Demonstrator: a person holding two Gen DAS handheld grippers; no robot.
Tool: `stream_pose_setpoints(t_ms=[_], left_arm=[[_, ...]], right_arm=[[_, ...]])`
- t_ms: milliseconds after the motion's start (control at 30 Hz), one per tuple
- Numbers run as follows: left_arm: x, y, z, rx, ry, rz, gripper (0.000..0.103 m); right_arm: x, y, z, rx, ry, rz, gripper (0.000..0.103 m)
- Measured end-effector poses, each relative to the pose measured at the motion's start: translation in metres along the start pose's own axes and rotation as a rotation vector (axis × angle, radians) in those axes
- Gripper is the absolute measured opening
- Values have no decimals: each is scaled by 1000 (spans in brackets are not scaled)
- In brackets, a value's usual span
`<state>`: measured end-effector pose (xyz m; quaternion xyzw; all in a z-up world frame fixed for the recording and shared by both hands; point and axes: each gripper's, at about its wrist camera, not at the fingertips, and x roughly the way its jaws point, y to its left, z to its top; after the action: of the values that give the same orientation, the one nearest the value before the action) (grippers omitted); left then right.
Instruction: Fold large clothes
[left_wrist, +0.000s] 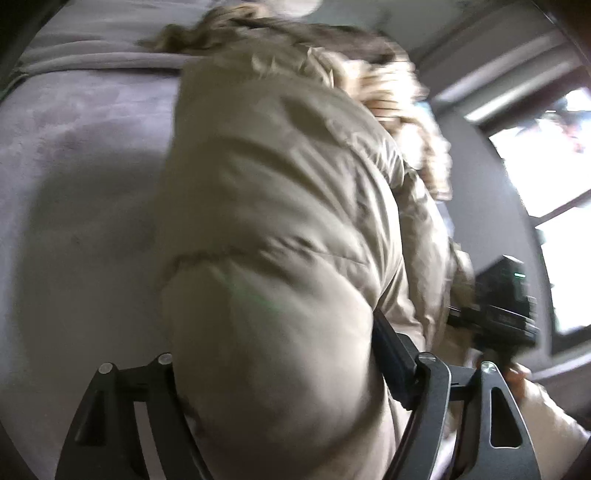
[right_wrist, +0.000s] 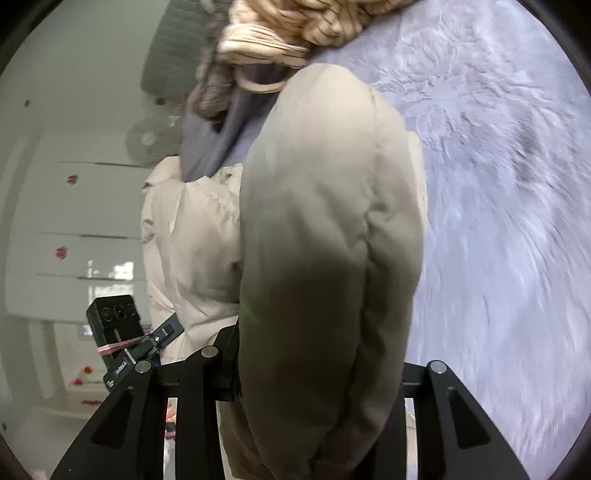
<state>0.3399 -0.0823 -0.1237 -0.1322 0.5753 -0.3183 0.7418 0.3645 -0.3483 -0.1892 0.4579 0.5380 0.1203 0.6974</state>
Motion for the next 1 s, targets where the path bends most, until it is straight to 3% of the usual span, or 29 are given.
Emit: stream_pose_setpoints(t_ms=[67, 100, 167, 267, 300, 367, 400, 500, 533, 600, 633, 733, 800, 867, 1000], left_arm=[[24, 17, 5, -36, 2, 63, 87], [31, 27, 4, -64, -10, 60, 91], [34, 40, -2, -84, -38, 46, 96], [36, 43, -15, -84, -61, 83, 101], [29, 53, -10, -79, -63, 100, 101], [9, 51, -35, -36, -83, 176, 101], [-4, 42, -36, 7, -110, 230, 101], [-37, 41, -33, 91, -201, 287, 98], [-47, 43, -27, 101, -224, 298, 90], [-56, 42, -15, 119, -256, 333, 84], [-58, 43, -7, 123, -277, 352, 84], [-41, 36, 12, 91, -279, 343, 84], [-23, 27, 12, 92, -260, 358, 84], [-5, 19, 6, 103, -247, 390, 84], [22, 7, -5, 117, -265, 428, 84]], right_arm=[[25, -2, 12, -8, -3, -50, 41], [35, -7, 17, -13, -7, -67, 43], [45, -15, 21, -15, -7, -73, 53], [54, -24, 24, -21, 2, -91, 67], [56, -25, 26, -4, 2, -91, 68], [58, -24, 33, 28, 0, -104, 68], [52, -18, 32, 29, -6, -135, 68], [20, 8, 24, -50, -60, -254, 68], [6, 14, 18, -87, -93, -300, 67], [-25, 36, 6, -178, -198, -369, 49], [-33, 50, 2, -215, -227, -368, 35], [-29, 93, -1, -309, -257, -307, 30], [-25, 98, -14, -320, -246, -297, 29], [-8, 93, -25, -319, -252, -369, 29], [48, 60, -24, -312, -246, -595, 27]])
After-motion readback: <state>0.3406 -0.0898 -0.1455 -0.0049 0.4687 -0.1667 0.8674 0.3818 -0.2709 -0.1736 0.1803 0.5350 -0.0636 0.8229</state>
